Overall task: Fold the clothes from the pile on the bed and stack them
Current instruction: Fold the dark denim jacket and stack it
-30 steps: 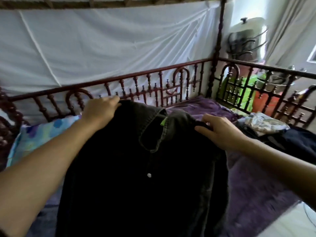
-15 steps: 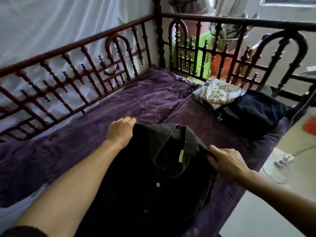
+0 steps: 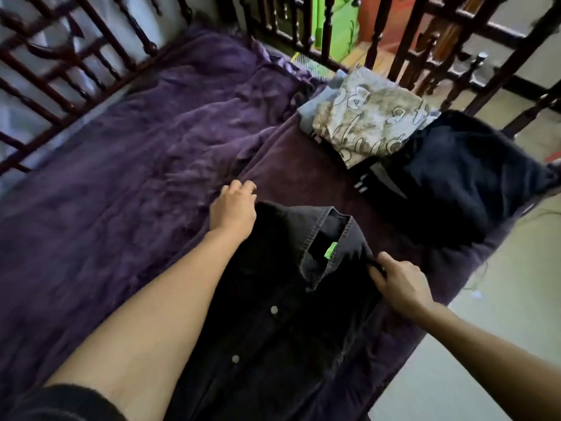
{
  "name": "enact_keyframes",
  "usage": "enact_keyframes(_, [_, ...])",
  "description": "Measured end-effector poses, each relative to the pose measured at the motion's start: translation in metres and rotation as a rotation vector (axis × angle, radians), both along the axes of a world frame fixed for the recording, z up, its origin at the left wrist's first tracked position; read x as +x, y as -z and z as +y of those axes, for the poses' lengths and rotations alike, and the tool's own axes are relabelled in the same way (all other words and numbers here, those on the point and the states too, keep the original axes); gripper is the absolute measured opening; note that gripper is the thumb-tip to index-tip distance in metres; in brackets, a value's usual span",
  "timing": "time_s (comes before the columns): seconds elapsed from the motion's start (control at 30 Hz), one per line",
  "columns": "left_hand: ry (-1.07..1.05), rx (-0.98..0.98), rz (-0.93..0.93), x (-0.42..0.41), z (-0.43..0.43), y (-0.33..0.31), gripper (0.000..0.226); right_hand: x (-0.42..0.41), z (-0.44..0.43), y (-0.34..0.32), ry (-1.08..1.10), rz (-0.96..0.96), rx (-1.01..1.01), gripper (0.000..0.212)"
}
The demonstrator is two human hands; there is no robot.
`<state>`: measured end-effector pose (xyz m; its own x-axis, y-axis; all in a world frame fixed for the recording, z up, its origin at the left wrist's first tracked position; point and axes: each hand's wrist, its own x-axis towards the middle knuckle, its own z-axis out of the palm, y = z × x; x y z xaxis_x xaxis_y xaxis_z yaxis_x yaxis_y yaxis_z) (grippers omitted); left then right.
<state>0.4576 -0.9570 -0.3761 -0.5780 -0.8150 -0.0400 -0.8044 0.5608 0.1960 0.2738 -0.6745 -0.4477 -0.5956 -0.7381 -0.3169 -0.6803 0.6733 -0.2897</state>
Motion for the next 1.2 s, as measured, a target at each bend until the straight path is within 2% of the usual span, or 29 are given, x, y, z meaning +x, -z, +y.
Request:
enact_keyframes(0.1, [-0.004, 0.163, -0.136, -0.005, 0.013, 0.047, 0.026, -0.023, -0.009, 0.048, 0.009, -0.108, 0.313, 0.024])
enact_keyframes(0.17, [-0.014, 0.283, -0.241, 0.007, 0.028, 0.072, 0.024, -0.038, -0.021, 0.068, 0.025, -0.168, 0.406, 0.027])
enact_keyframes(0.23, [-0.039, 0.383, -0.322, 0.024, 0.04, 0.092, 0.026, -0.052, -0.042, 0.078, 0.069, -0.154, 0.351, 0.031])
enact_keyframes(0.33, [-0.126, 0.494, -0.377, 0.049, 0.048, 0.117, 0.03, -0.07, -0.089, 0.086, 0.063, -0.127, 0.162, 0.042])
enact_keyframes(0.47, [-0.21, 0.568, -0.45, 0.084, 0.048, 0.147, 0.045, -0.059, -0.16, 0.099, -0.088, -0.133, -0.004, 0.068])
enact_keyframes(0.53, [-0.188, 0.583, -0.494, 0.096, 0.048, 0.157, 0.054, -0.04, -0.184, 0.109, -0.261, -0.078, 0.054, 0.072])
enact_keyframes(0.6, [-0.169, 0.567, -0.501, 0.103, 0.048, 0.165, 0.059, -0.031, -0.192, 0.121, -0.399, 0.033, 0.113, 0.053])
enact_keyframes(0.67, [-0.16, 0.521, -0.469, 0.11, 0.048, 0.167, 0.061, -0.035, -0.196, 0.127, -0.352, 0.099, 0.143, 0.032])
enact_keyframes(0.77, [-0.219, 0.465, -0.387, 0.136, 0.055, 0.161, 0.064, -0.031, -0.201, 0.123, -0.286, 0.157, 0.228, 0.026])
enact_keyframes(0.83, [-0.336, 0.456, -0.354, 0.165, 0.062, 0.15, 0.065, -0.01, -0.209, 0.113, -0.325, 0.23, 0.248, 0.025])
enact_keyframes(0.93, [-0.49, 0.446, -0.394, 0.224, 0.077, 0.135, 0.068, 0.041, -0.222, 0.093, -0.518, 0.257, 0.145, 0.042])
enact_keyframes(1.07, [-0.73, 0.456, -0.413, 0.308, 0.09, 0.127, 0.073, 0.136, -0.241, 0.076, -0.755, 0.047, -0.08, 0.03])
enact_keyframes(1.13, [-0.818, 0.462, -0.437, 0.348, 0.091, 0.134, 0.082, 0.182, -0.254, 0.08, -0.824, -0.006, -0.107, 0.038])
enact_keyframes(1.2, [-0.871, 0.468, -0.483, 0.383, 0.088, 0.144, 0.083, 0.219, -0.269, 0.091, -0.86, -0.041, -0.017, 0.055])
